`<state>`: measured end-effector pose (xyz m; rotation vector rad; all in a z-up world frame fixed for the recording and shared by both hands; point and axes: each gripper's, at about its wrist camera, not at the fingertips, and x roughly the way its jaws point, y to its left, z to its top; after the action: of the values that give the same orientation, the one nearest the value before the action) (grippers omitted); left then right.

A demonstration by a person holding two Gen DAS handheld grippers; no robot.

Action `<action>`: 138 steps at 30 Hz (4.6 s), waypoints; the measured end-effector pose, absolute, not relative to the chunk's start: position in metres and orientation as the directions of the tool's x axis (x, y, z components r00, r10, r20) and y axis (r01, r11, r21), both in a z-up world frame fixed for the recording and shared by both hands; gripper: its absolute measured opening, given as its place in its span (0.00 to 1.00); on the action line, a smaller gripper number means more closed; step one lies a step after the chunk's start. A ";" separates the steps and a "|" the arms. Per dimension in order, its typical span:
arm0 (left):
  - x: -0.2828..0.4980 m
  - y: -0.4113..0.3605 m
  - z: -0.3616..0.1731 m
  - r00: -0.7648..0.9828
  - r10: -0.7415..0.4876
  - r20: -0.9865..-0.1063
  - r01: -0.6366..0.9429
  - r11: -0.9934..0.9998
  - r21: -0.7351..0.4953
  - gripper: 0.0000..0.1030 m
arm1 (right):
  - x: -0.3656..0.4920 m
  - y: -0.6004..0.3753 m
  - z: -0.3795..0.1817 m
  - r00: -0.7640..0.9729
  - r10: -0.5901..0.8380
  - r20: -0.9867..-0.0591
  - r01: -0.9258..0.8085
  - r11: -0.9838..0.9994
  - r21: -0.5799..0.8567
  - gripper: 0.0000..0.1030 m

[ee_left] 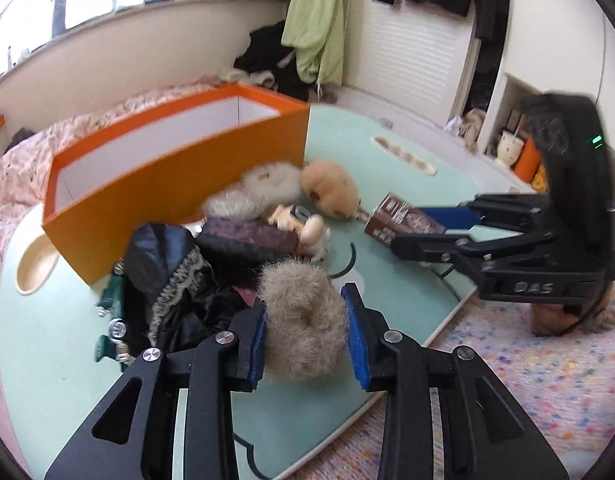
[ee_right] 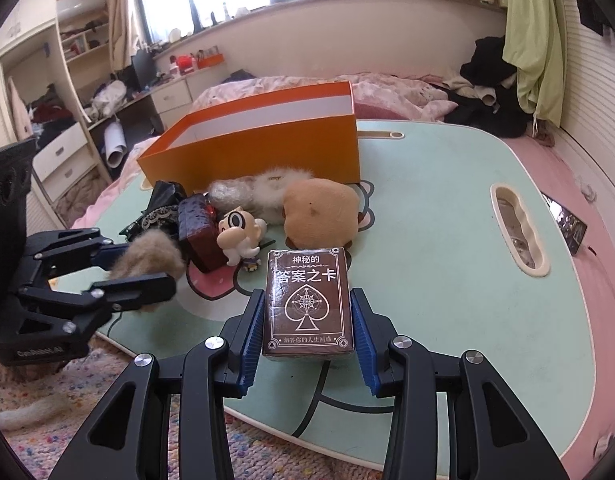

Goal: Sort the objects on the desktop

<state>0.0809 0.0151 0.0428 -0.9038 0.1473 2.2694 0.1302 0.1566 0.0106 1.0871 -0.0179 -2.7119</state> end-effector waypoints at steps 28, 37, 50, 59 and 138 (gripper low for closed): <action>-0.072 -0.053 0.102 -0.716 0.393 -0.577 -0.276 -0.918 -0.283 0.75 | -0.032 0.135 0.079 -0.715 -0.275 -0.643 0.187 -0.961 0.204 0.63; 0.020 -0.064 0.094 -0.704 0.452 -0.548 -0.348 -0.892 -0.288 0.78 | 0.067 0.153 0.070 -0.736 -0.264 -0.623 0.213 -0.964 0.156 0.83; 0.080 -0.037 0.005 -0.642 0.253 -0.723 -0.313 -0.948 -0.054 0.78 | 0.109 0.148 -0.009 -0.650 -0.052 -0.758 0.198 -0.975 -0.103 0.97; 0.077 -0.039 0.000 -0.648 0.222 -0.729 -0.293 -0.956 -0.031 1.00 | 0.107 0.155 -0.013 -0.648 -0.063 -0.759 0.189 -0.979 -0.081 1.00; 0.039 -0.015 0.034 -0.716 0.324 -0.619 -0.344 -0.935 -0.091 0.28 | 0.118 0.152 -0.007 -0.687 -0.157 -0.710 0.296 -0.952 -0.076 0.61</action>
<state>0.0387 -0.0154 0.0344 -0.9360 0.0435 2.6164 0.1175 0.1524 -0.0072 1.0958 0.2698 -2.6642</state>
